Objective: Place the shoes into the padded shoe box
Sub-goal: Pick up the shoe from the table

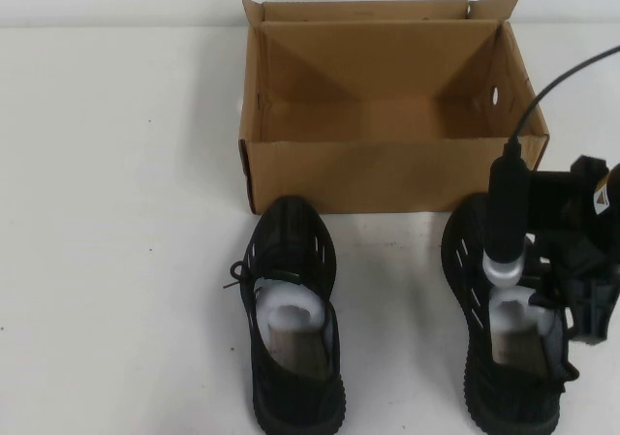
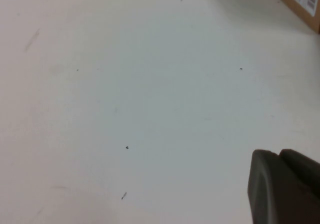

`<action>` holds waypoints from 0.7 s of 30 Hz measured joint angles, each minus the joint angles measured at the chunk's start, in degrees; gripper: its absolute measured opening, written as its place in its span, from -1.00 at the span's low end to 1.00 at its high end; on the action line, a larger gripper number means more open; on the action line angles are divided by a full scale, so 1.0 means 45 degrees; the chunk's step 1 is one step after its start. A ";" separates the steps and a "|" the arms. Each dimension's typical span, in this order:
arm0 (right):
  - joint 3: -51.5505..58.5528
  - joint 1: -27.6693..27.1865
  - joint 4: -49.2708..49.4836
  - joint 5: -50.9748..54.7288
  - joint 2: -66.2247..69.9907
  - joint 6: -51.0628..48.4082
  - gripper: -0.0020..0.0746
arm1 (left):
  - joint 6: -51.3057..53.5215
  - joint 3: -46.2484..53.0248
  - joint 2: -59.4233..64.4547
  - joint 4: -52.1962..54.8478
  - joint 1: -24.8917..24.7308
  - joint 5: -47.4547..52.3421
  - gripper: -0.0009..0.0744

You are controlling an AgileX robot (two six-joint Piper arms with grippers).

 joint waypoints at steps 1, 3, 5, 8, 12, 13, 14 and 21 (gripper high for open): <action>0.0000 0.0000 -0.0058 -0.0235 0.0000 -0.0056 0.04 | 0.0000 0.0000 0.0000 0.0000 0.0000 0.0000 -0.99; 0.0000 0.0000 0.0034 -0.0692 0.0082 -0.0232 0.04 | 0.0000 0.0000 0.0000 0.0000 0.0000 0.0000 -0.99; 0.0000 0.0000 0.0291 -0.0766 0.0200 -0.0526 0.04 | 0.0000 0.0000 0.0000 0.0000 0.0000 0.0000 -0.99; 0.0000 0.0000 0.0625 -0.0657 0.0450 -0.0660 0.04 | 0.0000 0.0000 0.0000 0.0000 0.0000 0.0000 -0.99; 0.0000 0.0000 0.0573 -0.0792 0.0799 -0.1000 0.04 | 0.0000 0.0000 0.0000 0.0000 0.0000 0.0000 -0.99; 0.0000 0.0000 0.0573 -0.0825 0.0832 -0.1091 0.04 | 0.0000 0.0000 0.0000 0.0000 0.0000 0.0000 -0.99; 0.0000 0.0000 0.0563 -0.0825 0.0926 -0.1123 0.03 | 0.0000 0.0000 0.0000 0.0000 0.0000 0.0000 -0.99; 0.0000 0.0000 0.0485 -0.0800 0.1054 -0.1210 -0.36 | 0.0000 0.0000 0.0000 0.0000 0.0000 0.0000 -0.99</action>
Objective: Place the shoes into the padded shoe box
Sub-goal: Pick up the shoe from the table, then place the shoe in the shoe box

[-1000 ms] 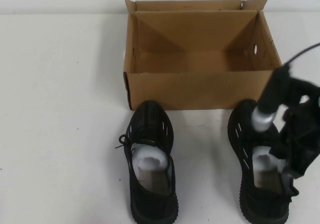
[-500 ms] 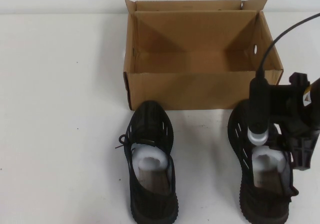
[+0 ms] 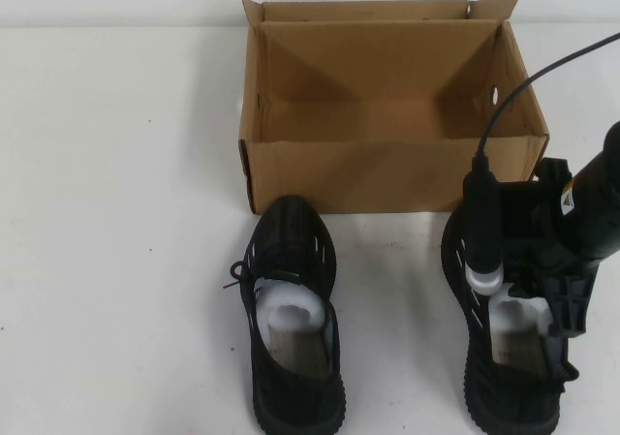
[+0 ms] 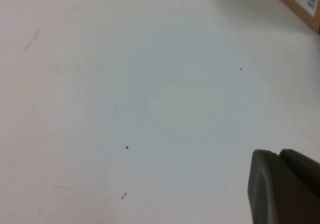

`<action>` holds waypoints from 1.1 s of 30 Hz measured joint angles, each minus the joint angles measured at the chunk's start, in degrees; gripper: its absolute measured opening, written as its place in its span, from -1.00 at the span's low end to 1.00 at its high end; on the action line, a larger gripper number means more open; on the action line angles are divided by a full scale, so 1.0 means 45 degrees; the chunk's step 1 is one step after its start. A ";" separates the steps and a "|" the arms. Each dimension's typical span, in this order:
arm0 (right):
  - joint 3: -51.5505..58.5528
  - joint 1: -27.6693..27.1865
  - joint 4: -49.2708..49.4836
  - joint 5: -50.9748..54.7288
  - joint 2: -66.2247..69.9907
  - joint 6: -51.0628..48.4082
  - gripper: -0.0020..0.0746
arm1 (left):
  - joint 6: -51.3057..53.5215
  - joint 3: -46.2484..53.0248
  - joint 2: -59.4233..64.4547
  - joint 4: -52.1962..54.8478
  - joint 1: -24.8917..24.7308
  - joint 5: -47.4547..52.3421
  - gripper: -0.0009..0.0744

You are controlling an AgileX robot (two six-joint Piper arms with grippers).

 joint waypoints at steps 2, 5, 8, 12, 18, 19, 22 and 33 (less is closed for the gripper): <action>0.0000 0.0000 -0.0056 0.0030 0.0020 0.0000 -0.49 | 0.0000 0.0000 0.0000 0.0000 0.0000 0.0000 -0.99; 0.0000 -0.0148 -0.0149 0.0175 0.0020 0.0000 -0.72 | 0.0000 0.0000 0.0000 0.0000 0.0000 0.0000 -0.99; 0.0000 -0.0148 -0.0447 0.0481 0.0048 0.0352 -0.93 | 0.0000 0.0000 0.0000 0.0000 0.0000 0.0000 -0.99; 0.0000 -0.0121 -0.0452 0.0801 -0.0045 0.1357 -0.97 | 0.0000 0.0000 0.0000 0.0000 0.0000 0.0000 -0.99; -0.0095 0.0525 -0.1108 0.0801 -0.1327 0.4040 -0.97 | 0.0000 0.0000 0.0000 0.0000 0.0000 0.0000 -0.99; -0.0171 0.0669 -0.1138 0.0847 -0.1590 0.4682 -0.97 | 0.0000 0.0000 0.0000 0.0000 0.0000 0.0000 -0.99; -0.0481 0.1081 -0.1163 0.0847 -0.2282 0.6968 -0.97 | 0.0000 0.0000 0.0000 0.0000 0.0000 0.0000 -0.99; -0.1708 0.2610 -0.1907 0.1045 -0.2807 1.6416 -0.97 | 0.0000 0.0000 0.0000 0.0000 0.0000 0.0000 -0.99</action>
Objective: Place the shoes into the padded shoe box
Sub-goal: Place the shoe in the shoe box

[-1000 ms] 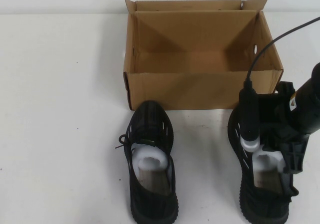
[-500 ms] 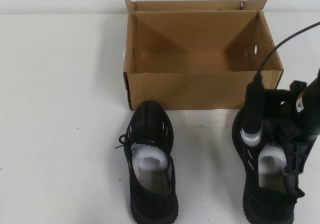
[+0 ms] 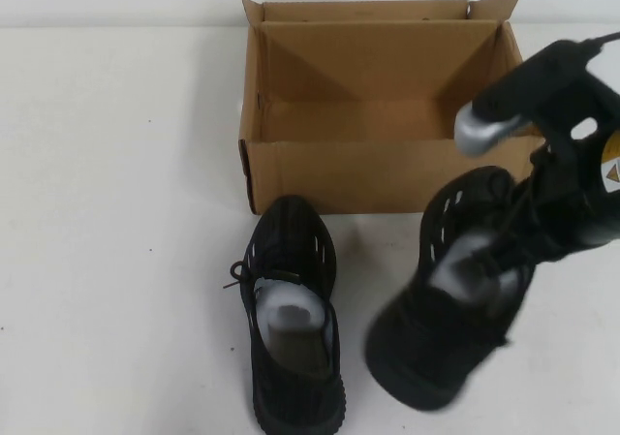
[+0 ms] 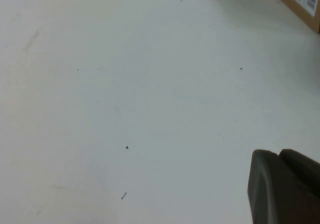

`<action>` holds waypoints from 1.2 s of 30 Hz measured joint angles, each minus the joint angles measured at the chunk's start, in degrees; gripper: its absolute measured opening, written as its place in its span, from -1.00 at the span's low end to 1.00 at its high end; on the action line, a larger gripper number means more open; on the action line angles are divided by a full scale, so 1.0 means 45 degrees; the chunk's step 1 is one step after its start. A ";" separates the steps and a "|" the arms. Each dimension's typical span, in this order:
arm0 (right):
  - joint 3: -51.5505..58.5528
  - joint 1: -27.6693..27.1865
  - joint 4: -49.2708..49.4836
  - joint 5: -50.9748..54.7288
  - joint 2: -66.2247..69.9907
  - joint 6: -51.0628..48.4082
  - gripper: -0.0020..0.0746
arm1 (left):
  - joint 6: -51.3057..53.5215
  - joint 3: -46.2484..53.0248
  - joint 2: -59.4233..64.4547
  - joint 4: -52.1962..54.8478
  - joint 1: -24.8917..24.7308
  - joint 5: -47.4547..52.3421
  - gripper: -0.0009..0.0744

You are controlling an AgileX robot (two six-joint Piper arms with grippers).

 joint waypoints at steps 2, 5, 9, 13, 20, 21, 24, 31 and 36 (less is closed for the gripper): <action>-0.0052 0.0148 -0.0528 -0.0368 0.0000 0.2202 -0.97 | 0.0000 0.0000 0.0000 0.0000 0.0000 0.0000 -0.99; -0.0052 0.0272 -0.2217 -0.0965 0.0000 0.5771 -0.97 | 0.0000 0.0000 0.0000 0.0000 0.0000 0.0000 -0.99; -0.0052 0.0297 -0.4239 -0.1591 0.0000 0.9098 -0.97 | 0.0000 0.0000 0.0000 0.0000 0.0000 0.0000 -0.99; -0.0084 0.0297 -0.5150 -0.1948 0.0000 0.9725 -0.97 | 0.0000 0.0000 0.0000 0.0000 0.0000 0.0000 -0.99; -0.0661 0.0297 -0.6289 -0.2312 0.0117 1.0426 -0.97 | 0.0000 0.0000 0.0000 0.0000 0.0000 0.0000 -0.99; -0.0853 0.0297 -0.6412 -0.2312 0.0168 1.0426 -0.97 | 0.0000 0.0000 0.0000 0.0000 0.0000 0.0000 -0.99; -0.1440 0.0297 -0.6530 -0.2287 0.0532 1.0223 -0.97 | 0.0000 0.0000 0.0000 0.0000 0.0000 0.0000 -0.99; -0.3155 0.0297 -0.6980 -0.2253 0.1742 0.9463 -0.97 | 0.0000 0.0000 0.0000 0.0000 0.0000 0.0000 -0.99; -0.4385 0.0153 -0.7574 -0.2239 0.2930 0.9437 -0.97 | 0.0000 0.0000 0.0000 0.0000 0.0000 0.0000 -0.99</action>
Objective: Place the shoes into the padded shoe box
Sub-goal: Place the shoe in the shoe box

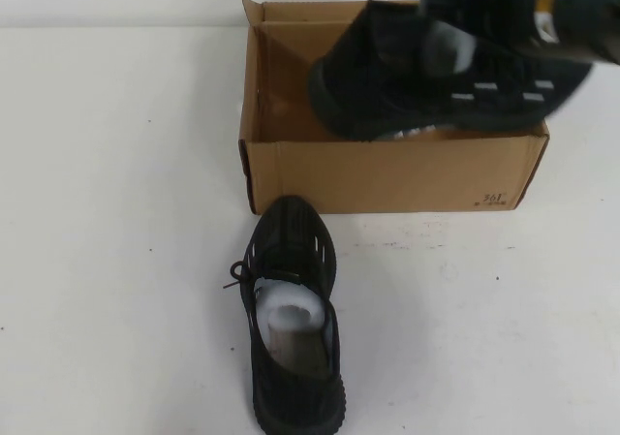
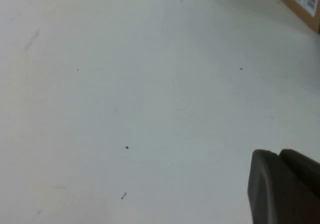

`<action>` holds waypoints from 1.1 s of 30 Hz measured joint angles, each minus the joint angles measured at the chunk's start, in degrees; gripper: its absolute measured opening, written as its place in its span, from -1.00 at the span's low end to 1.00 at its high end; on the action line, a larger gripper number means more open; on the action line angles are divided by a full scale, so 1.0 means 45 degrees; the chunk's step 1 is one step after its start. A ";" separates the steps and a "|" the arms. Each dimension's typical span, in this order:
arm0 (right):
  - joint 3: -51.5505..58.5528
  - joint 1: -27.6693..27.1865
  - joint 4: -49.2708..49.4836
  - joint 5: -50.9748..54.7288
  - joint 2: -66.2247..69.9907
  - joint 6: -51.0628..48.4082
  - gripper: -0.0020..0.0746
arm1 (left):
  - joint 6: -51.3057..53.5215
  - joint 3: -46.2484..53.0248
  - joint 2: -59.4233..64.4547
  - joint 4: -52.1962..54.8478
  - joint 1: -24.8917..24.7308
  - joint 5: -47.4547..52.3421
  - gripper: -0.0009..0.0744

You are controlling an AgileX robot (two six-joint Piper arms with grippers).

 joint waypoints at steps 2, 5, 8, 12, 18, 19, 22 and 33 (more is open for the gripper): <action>-0.0598 -0.0171 0.0000 -0.0025 0.0519 -0.0311 -0.97 | 0.0000 0.0000 0.0000 0.0000 0.0000 0.0000 -0.99; -0.1476 -0.0505 0.0221 -0.0025 0.1450 -0.1205 -0.97 | 0.0000 0.0000 0.0000 0.0000 0.0000 0.0000 -0.99; -0.2401 -0.0790 0.0685 -0.0025 0.2324 -0.1522 -0.97 | 0.0000 0.0000 0.0000 0.0000 0.0000 0.0000 -0.99; -0.3533 -0.1115 0.0770 -0.0009 0.3380 -0.1522 -0.97 | 0.0000 0.0000 0.0000 0.0000 0.0000 0.0000 -0.99; -0.4746 -0.1411 0.1318 -0.0032 0.4747 -0.0986 -0.97 | 0.0000 0.0000 0.0000 0.0000 0.0000 0.0000 -0.99; -0.4916 -0.1461 0.1405 -0.0032 0.4954 -0.0727 -0.97 | 0.0000 0.0000 0.0000 0.0000 0.0000 0.0000 -0.99; -0.5472 -0.1555 0.1618 -0.0111 0.5516 -0.0123 -0.97 | 0.0000 0.0000 0.0000 0.0000 0.0000 0.0000 -0.99; -0.6086 -0.2068 0.1827 -0.1212 0.6599 0.0384 -0.97 | 0.0000 0.0000 0.0000 0.0000 0.0000 0.0000 -0.99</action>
